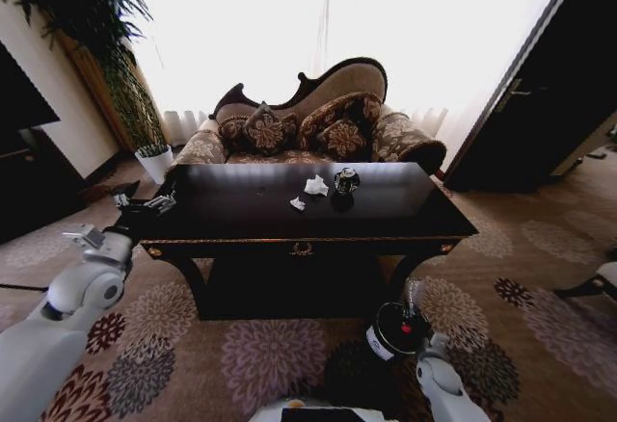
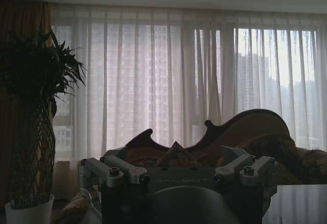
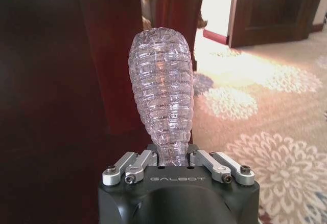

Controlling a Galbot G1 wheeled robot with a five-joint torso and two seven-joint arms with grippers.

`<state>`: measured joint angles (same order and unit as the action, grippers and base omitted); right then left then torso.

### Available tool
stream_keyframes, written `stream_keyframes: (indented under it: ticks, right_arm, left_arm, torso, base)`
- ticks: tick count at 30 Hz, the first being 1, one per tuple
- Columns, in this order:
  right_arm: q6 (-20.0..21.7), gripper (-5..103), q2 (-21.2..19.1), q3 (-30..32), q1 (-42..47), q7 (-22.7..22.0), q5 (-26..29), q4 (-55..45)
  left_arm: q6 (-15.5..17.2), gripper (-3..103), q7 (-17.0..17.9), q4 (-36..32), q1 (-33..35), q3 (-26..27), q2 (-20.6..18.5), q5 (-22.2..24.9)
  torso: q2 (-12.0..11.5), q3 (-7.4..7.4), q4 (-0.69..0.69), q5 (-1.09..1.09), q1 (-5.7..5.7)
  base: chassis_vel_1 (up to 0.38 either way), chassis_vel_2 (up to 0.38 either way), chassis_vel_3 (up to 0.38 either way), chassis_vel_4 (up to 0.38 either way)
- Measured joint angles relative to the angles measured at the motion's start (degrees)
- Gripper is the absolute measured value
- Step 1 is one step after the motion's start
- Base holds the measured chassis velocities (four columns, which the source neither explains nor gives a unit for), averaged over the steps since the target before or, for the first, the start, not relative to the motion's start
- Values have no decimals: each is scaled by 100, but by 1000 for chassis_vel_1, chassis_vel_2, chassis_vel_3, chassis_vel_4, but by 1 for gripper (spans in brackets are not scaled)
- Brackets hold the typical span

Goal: Move to the front of the table and place the trash on the table into the trash bin.

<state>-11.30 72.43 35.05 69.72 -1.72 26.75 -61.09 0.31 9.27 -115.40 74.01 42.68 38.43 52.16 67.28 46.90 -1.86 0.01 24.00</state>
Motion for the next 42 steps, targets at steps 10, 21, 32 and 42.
stream_keyframes:
  ticks: [10,21,32,42]
  right_arm:
    - [-438,23,-45,-35,-968,438,-94,1669]
    - [-505,22,-66,25,-1181,461,-28,2073]
    - [-503,59,-41,74,-1156,505,-39,2107]
    - [-502,97,11,120,-1128,538,-111,2056]
  left_arm:
    - [62,100,54,-92,21,-34,-48,193]
    - [242,100,34,-114,-15,-89,-73,335]
    - [256,100,26,-114,-18,-97,-69,336]
    - [256,100,22,-114,-21,-102,-66,335]
  torso:
    - [0,0,1,-1,0]
    - [0,0,0,-2,0]
    - [0,-1,0,-1,0]
    - [0,-1,1,0,0]
  base:
    - [0,0,0,0]
    - [0,0,0,0]
    - [0,0,0,0]
    - [0,0,0,0]
